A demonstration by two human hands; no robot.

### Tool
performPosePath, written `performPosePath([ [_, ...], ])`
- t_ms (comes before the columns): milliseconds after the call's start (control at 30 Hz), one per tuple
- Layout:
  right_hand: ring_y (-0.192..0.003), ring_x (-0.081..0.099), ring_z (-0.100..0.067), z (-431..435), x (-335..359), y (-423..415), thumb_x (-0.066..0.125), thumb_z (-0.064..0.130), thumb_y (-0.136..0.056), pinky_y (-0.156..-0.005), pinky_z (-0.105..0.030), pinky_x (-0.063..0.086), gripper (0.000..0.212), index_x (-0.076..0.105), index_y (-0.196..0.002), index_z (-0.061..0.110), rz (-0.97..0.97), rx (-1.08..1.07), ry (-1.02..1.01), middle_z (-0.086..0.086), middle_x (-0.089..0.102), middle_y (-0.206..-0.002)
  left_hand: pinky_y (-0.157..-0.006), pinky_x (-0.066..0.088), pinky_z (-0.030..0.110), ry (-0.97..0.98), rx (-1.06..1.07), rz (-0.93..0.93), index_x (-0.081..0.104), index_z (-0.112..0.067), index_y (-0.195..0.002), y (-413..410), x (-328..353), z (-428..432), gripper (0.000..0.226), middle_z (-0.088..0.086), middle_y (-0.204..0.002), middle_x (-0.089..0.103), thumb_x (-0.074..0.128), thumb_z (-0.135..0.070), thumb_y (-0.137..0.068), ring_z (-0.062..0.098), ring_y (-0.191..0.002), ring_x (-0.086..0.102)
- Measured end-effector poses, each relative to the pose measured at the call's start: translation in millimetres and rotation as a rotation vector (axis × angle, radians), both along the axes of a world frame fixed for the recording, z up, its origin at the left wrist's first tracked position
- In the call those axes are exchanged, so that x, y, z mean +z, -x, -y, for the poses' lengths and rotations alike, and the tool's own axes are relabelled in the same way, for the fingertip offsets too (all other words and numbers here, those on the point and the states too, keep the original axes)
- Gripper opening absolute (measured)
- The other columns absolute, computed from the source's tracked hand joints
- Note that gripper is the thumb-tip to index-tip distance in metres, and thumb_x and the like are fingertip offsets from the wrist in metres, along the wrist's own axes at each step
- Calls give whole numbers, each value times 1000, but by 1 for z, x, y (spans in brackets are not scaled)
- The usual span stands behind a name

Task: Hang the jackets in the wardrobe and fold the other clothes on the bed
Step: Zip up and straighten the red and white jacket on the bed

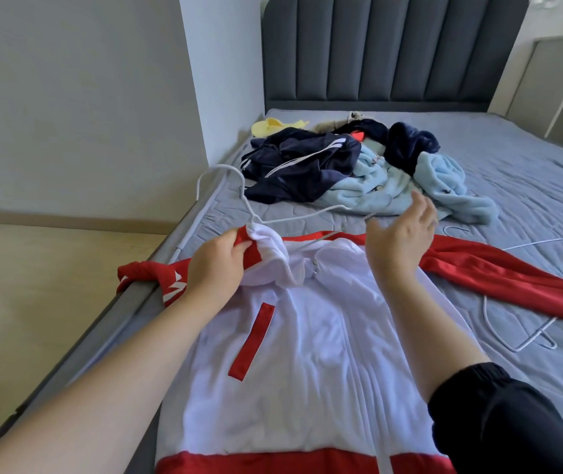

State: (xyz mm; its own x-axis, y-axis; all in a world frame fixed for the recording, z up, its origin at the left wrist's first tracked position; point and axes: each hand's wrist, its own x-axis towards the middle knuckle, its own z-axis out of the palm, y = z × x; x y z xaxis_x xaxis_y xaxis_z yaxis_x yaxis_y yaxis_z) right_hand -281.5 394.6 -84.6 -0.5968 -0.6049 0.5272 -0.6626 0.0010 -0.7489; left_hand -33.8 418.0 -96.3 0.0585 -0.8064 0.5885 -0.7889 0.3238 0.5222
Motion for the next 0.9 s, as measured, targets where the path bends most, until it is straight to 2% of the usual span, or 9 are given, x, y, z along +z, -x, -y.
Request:
performPosePath([
  [133, -123, 38, -35, 9, -30, -1, 51, 1, -79, -104, -35, 22, 40, 55, -119, 3, 45, 146, -303, -20, 45, -129, -69, 34, 27, -33, 1, -27, 65, -14, -118, 1, -5, 0, 27, 12, -98, 71, 49, -23, -98, 32, -91, 62],
  [367, -121, 45, -37, 12, -58, 8, 35, 14, -96, -101, -39, 35, 36, 63, -117, 2, 246, 242, -575, -25, 57, -124, -66, 33, 31, -24, 15, 151, 65, -11, -115, 0, -11, -1, 26, 19, -93, 69, 50, -22, -97, 41, -86, 61],
  [500, -114, 52, -35, 14, -54, 20, 32, 18, -99, -101, -43, 41, 34, 57, -113, 0, 480, 311, -567, -23, 60, -108, -67, 41, 39, -30, 24, 235, 63, -9, -117, -1, -14, -3, 27, 20, -96, 68, 48, -21, -98, 43, -87, 61],
  [567, -93, 55, -26, 18, -54, 25, 35, 20, -98, -82, -33, 50, 22, 54, -95, 8, 575, 324, -525, -10, 55, -87, -66, 37, 35, -43, 49, 191, 63, -11, -118, -1, -14, -2, 28, 18, -98, 68, 46, -22, -99, 41, -89, 61],
  [633, -83, 49, -21, 18, -51, 27, 39, 23, -99, -60, -22, 40, 25, 48, -77, 16, 472, 314, -575, -2, 47, -75, -66, 34, 32, -68, 84, 144, 65, -10, -114, -2, -13, 0, 29, 16, -95, 69, 44, -24, -100, 38, -88, 61],
  [667, -87, 49, -20, 18, -52, 29, 40, 23, -98, -60, -22, 38, 25, 48, -75, 16, 345, 308, -626, -2, 49, -75, -65, 33, 32, -78, 99, 128, 65, -9, -111, -2, -13, 0, 29, 15, -92, 69, 43, -25, -100, 37, -86, 61],
  [733, -101, 56, -26, 19, -52, 31, 41, 15, -97, -76, -31, 43, 16, 53, -102, 4, 118, 319, -767, -14, 61, -95, -65, 33, 32, -91, 123, 105, 66, -7, -107, -1, -11, 1, 29, 15, -90, 68, 43, -25, -100, 36, -84, 60],
  [767, -108, 56, -30, 21, -56, 31, 40, 13, -96, -88, -35, 42, 26, 47, -119, 2, -44, 330, -810, -20, 61, -108, -65, 34, 33, -97, 133, 99, 66, -7, -106, -1, -11, 1, 29, 15, -90, 68, 43, -25, -100, 35, -84, 60],
  [900, -127, 36, -36, 17, -60, 25, 35, 27, -94, -102, -46, 32, 40, 36, -135, 27, -335, 398, -995, -19, 46, -128, -65, 36, 33, -111, 145, 98, 65, -7, -106, 1, -13, 1, 29, 14, -91, 67, 42, -25, -100, 34, -84, 60],
])
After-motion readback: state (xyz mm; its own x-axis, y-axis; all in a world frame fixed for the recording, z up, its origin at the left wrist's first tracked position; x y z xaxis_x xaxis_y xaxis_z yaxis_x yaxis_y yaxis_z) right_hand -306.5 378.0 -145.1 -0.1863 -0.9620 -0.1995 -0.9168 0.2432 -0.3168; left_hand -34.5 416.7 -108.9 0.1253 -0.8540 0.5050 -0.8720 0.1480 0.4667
